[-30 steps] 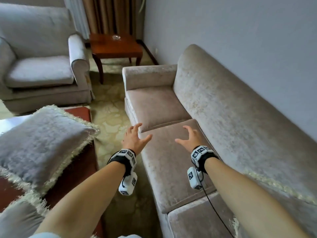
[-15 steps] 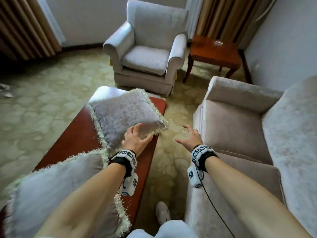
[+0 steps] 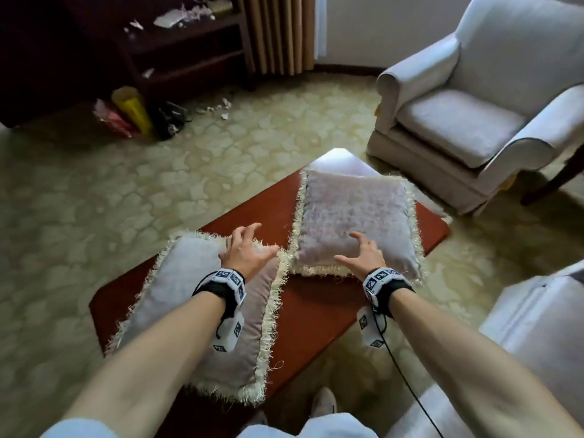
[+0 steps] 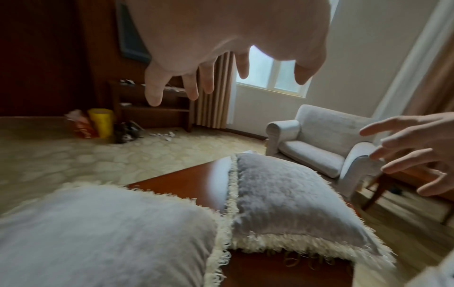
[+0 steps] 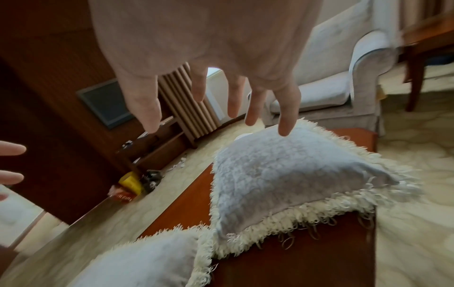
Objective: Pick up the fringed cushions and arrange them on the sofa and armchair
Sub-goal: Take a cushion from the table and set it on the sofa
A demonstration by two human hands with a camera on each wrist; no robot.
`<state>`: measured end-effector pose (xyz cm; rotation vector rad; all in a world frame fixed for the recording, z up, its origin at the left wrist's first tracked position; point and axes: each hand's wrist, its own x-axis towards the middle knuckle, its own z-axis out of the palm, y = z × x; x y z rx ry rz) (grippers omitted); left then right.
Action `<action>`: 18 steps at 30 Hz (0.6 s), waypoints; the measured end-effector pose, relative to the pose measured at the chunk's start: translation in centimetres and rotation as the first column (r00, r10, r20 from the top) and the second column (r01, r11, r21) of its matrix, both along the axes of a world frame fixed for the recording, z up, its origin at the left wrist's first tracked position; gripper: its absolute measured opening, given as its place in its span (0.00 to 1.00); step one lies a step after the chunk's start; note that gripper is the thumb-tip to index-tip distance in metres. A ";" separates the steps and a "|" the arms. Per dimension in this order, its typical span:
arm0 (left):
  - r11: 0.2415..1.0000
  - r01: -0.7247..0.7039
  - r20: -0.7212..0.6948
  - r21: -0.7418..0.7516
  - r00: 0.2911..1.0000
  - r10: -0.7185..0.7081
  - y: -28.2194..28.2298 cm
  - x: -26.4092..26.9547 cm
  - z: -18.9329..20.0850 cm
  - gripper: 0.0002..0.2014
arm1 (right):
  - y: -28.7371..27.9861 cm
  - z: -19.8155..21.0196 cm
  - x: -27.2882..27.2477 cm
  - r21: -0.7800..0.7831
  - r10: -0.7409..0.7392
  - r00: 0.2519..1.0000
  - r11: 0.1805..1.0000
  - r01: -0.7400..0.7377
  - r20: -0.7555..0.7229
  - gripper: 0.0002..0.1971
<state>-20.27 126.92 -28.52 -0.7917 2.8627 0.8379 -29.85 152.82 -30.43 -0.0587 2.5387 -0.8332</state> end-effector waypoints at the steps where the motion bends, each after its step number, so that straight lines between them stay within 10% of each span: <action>1: 0.999 -0.051 0.000 -0.003 0.999 0.051 -1.0 0.8 0.2 0.34 | -1.1 -0.2 -0.3 0.001 0.034 0.999 0.999 -0.034 0.014 0.38; 18: 0.826 -0.553 0.038 0.105 0.833 0.553 -16.2 13.4 -3.2 0.33 | -22.5 -3.9 2.9 -0.008 0.438 0.893 0.898 -0.439 0.101 0.42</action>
